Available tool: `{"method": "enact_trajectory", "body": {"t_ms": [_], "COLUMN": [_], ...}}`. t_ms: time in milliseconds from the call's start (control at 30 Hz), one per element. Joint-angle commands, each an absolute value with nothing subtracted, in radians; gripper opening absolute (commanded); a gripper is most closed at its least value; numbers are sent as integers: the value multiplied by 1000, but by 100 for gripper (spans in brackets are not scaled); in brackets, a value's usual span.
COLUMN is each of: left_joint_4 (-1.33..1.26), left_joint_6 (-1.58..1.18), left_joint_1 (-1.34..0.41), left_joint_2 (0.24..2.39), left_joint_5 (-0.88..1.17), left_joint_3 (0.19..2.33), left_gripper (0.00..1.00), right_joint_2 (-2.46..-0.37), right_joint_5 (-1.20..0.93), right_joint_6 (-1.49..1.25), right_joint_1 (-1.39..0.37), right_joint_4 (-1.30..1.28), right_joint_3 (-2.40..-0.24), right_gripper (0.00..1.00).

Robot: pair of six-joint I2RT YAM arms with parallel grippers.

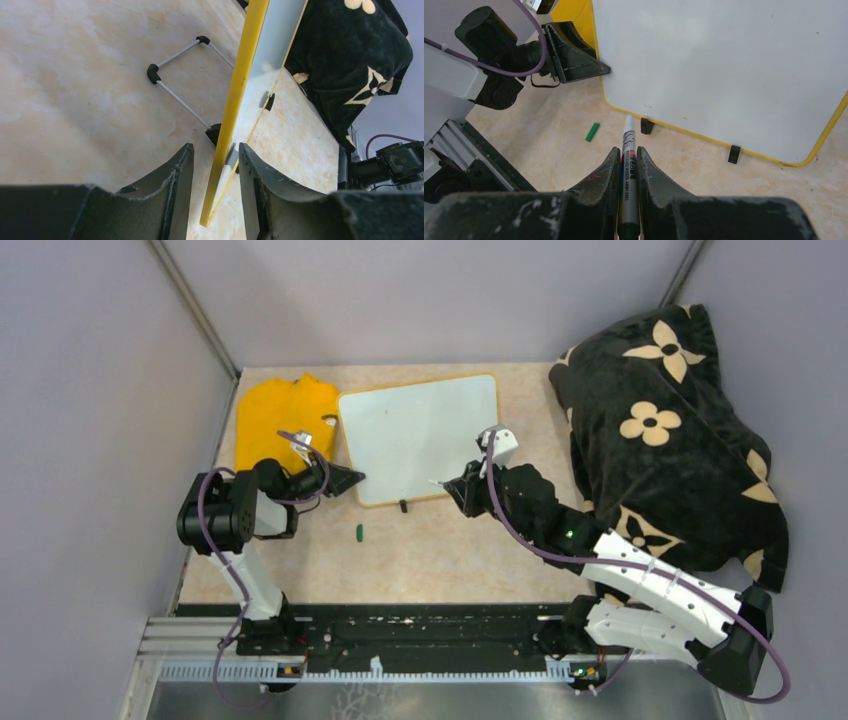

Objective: Write a sentence on the whiteboard

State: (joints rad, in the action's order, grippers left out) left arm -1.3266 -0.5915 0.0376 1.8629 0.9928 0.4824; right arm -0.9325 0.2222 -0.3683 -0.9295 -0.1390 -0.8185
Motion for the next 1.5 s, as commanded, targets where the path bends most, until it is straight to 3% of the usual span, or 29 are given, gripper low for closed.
{"method": "enact_trajectory", "body": {"t_ms": [0,300,833,1133,1200,1333,1467], "left_joint_4": [-1384,-1384,-1385,-1394,-1398,-1407,-1411], "left_joint_6": [-591,-598,-599,-601,-603,-615,-620], "left_joint_1": [43,42,40,40,40,40,40], "left_joint_2": [1874,1892,1903,1904,1904,1908,1911], "left_joint_5": [1012,1033,1051,1051,1052,1056,1058], "left_joint_3": [482,496,505,502,501,503,505], "left_gripper": [44,50,19,12,13,32,37], "right_joint_2": [-938,-948,-960,-998,-1011,-1029,-1033], "right_joint_5": [217,212,216,304,326,330,325], "right_joint_6": [-374,-374,-367,-348,-338,-328,-332], "right_joint_1": [-940,-940,-940,-953,-965,-973,-974], "right_joint_4": [-70,-59,-52,-59,-57,-50,-43], "right_joint_3": [-838,-835,-835,-882,-894,-902,-894], "right_gripper": [0,0,0,0,0,0,0]}}
